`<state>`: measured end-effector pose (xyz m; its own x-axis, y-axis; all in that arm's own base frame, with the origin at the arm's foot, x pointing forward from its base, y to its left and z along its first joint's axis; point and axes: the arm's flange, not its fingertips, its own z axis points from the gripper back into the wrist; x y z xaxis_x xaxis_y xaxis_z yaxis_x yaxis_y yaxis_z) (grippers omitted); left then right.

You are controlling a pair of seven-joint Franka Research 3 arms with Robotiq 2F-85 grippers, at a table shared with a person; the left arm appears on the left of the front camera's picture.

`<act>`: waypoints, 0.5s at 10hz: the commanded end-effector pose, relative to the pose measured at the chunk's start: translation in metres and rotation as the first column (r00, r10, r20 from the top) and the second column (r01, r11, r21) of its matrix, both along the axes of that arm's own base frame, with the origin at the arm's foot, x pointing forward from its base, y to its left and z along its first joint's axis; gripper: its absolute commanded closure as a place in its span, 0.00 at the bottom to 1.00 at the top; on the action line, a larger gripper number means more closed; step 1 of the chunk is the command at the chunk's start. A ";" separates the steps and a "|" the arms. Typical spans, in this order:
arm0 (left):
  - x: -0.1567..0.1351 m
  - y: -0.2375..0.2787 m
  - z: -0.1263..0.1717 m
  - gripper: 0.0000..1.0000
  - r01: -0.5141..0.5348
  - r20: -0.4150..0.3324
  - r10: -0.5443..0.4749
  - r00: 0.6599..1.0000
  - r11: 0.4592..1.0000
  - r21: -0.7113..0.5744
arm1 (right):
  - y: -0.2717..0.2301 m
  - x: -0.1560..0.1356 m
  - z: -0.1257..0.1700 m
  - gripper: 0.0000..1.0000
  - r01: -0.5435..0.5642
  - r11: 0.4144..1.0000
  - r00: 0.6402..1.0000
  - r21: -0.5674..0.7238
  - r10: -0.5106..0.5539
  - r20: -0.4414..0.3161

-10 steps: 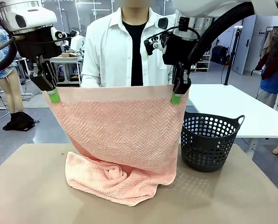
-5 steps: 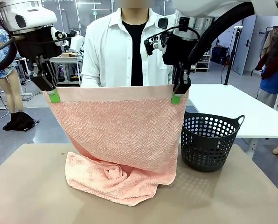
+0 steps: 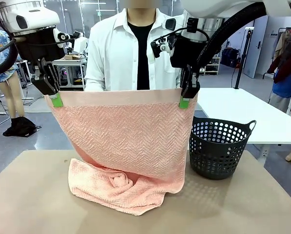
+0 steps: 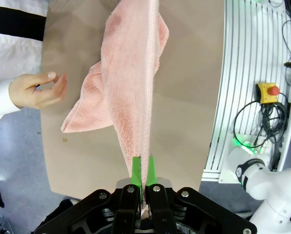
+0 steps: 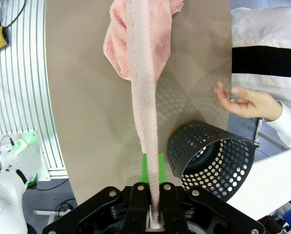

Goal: Fold the towel.
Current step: Grab the top end of the 100 cm Hotel Towel extended by the human, then release the end of the 100 cm Hotel Towel you were holding and grab the top end of the folded side.

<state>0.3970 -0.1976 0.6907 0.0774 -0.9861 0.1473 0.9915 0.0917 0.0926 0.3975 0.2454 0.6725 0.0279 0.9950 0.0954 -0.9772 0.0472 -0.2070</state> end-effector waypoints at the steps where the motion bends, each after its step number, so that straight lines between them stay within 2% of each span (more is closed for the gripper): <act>1: -0.001 0.001 0.001 1.00 -0.001 0.003 0.001 1.000 1.000 -0.001 | -0.001 0.000 0.000 1.00 0.001 1.000 1.000 -0.003 -0.001 0.002; 5: -0.001 0.001 0.001 1.00 -0.001 0.003 0.001 1.000 1.000 -0.001 | -0.001 0.000 0.000 1.00 0.001 1.000 1.000 -0.003 -0.001 0.002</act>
